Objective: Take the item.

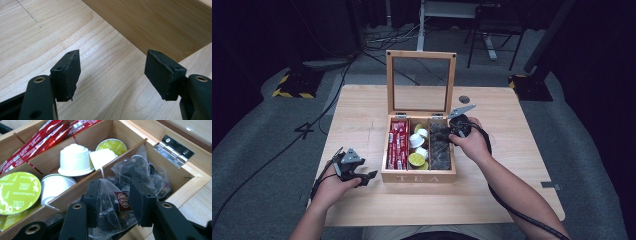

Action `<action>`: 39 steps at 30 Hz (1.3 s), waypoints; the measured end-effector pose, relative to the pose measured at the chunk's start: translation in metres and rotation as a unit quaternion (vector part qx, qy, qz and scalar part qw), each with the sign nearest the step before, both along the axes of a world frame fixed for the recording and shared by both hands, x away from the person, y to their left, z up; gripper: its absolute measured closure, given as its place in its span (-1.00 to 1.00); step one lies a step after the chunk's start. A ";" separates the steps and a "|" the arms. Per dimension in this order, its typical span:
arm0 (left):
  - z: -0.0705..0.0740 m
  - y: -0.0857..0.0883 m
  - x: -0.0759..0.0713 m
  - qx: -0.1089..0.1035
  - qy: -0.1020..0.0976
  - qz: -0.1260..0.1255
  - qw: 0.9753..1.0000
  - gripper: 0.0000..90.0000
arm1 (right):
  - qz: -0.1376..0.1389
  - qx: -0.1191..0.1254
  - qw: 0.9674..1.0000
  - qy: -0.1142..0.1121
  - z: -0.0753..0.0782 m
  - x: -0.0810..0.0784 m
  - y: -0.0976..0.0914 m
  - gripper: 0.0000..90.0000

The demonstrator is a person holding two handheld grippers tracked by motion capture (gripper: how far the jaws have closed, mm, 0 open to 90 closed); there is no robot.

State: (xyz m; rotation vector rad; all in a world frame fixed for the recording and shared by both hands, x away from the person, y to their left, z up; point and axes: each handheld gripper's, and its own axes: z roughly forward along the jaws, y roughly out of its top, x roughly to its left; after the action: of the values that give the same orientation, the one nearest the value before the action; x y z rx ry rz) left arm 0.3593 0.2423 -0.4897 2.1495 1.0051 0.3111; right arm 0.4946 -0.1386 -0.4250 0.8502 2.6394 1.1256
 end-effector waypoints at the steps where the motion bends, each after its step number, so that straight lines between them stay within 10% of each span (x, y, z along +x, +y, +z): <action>1: 0.000 0.000 0.000 0.001 0.000 -0.001 1.000 -0.34 | -0.001 0.001 1.000 0.000 0.000 0.001 0.000 0.37; 14: 0.001 -0.003 0.000 0.001 -0.001 -0.007 1.000 -0.34 | 0.014 -0.054 0.998 -0.025 -0.003 0.000 0.004 0.56; 22: 0.001 -0.002 -0.001 0.000 -0.002 -0.009 1.000 -0.34 | 0.036 -0.096 0.994 -0.047 0.001 -0.009 0.011 1.00; 39: 0.000 0.000 0.001 -0.002 -0.001 -0.005 1.000 -0.34 | 0.035 -0.020 0.998 -0.056 0.024 -0.017 -0.002 1.00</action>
State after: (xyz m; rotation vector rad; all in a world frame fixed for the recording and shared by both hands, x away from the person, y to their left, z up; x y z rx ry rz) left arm 0.3598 0.2426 -0.4902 2.1489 0.9940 0.3057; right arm 0.4781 -0.1403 -0.4014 0.6721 2.6088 1.0976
